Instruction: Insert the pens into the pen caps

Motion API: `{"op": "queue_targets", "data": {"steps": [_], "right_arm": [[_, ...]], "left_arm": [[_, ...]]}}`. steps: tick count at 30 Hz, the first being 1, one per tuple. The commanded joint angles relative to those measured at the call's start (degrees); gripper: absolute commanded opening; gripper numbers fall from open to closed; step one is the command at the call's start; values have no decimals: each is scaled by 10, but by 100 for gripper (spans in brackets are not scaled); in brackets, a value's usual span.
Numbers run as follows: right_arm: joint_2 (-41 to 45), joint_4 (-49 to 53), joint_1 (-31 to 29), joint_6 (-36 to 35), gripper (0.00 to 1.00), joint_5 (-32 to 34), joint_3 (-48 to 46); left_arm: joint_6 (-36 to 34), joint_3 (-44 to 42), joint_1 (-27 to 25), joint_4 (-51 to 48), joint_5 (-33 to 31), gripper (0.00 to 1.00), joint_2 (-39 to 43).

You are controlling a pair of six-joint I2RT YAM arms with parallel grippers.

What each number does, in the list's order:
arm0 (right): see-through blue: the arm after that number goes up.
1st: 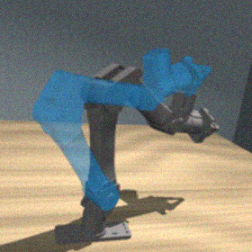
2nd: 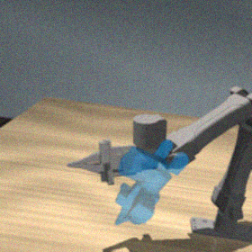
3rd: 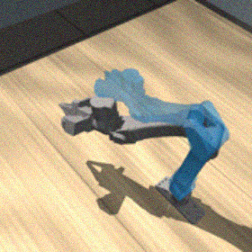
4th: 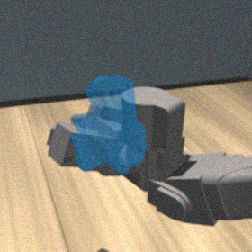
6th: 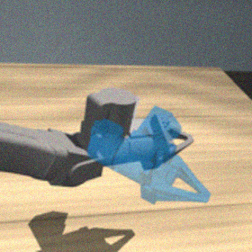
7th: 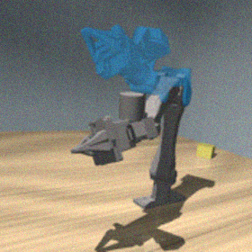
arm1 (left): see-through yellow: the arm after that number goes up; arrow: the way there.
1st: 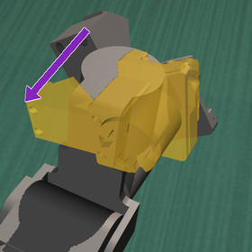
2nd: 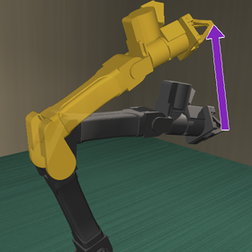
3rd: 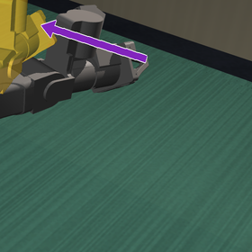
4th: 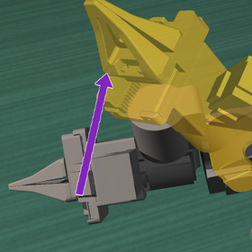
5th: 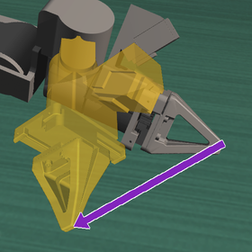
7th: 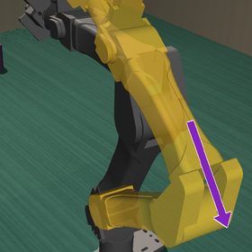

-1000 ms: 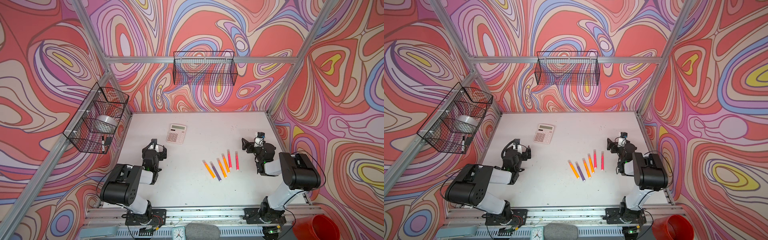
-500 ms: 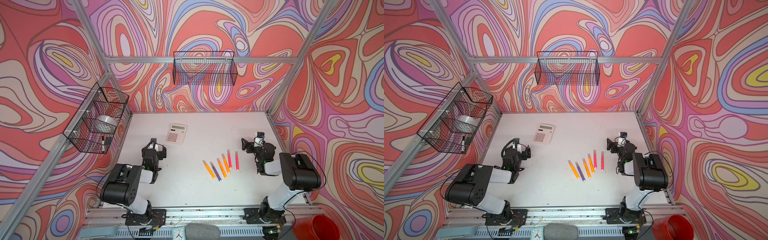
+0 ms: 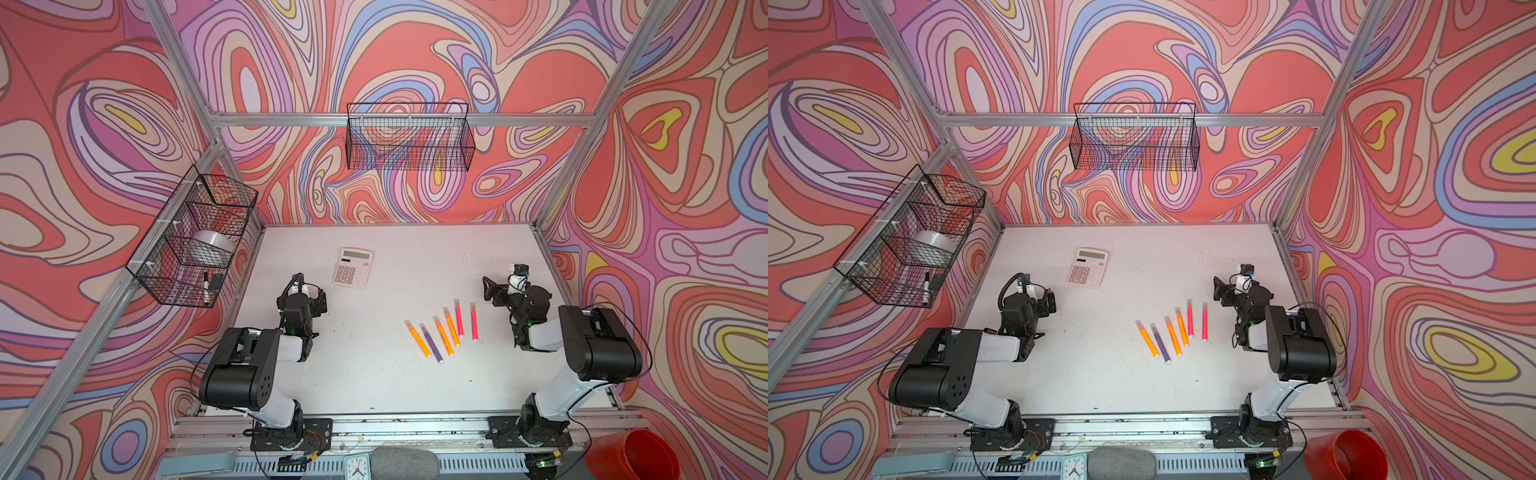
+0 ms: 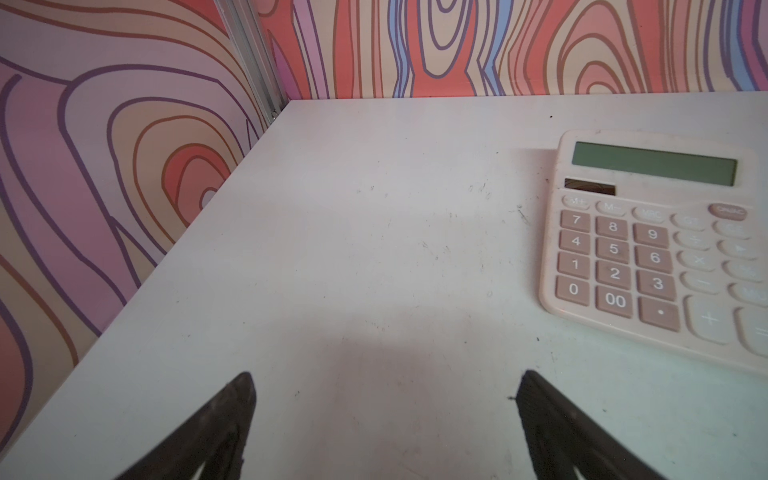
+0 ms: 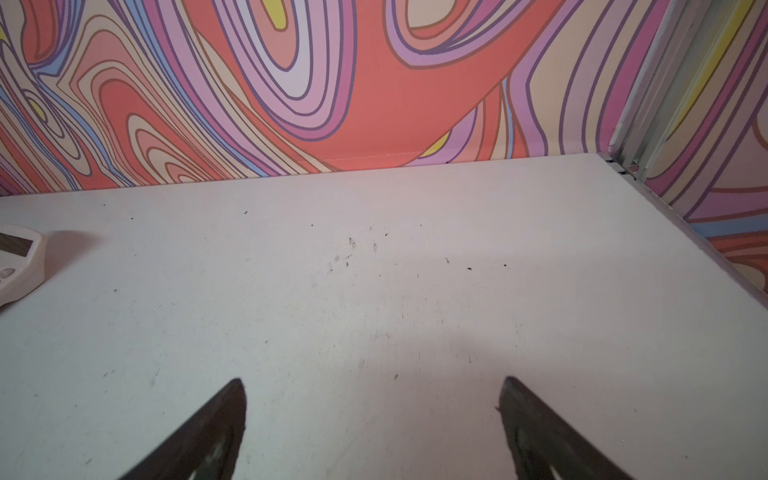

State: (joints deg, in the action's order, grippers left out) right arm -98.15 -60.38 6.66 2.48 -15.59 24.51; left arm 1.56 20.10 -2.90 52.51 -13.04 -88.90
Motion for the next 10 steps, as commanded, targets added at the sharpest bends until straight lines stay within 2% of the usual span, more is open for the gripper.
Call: {"op": "queue_targets", "data": {"steps": [1,10], "right_arm": [[2,4,-3,-4,98,-5,-2],[2,4,-3,-4,98,-5,-2]], "left_arm": [[6,7,3,3,3,100,3],[6,7,3,2,2,100,3]]}}
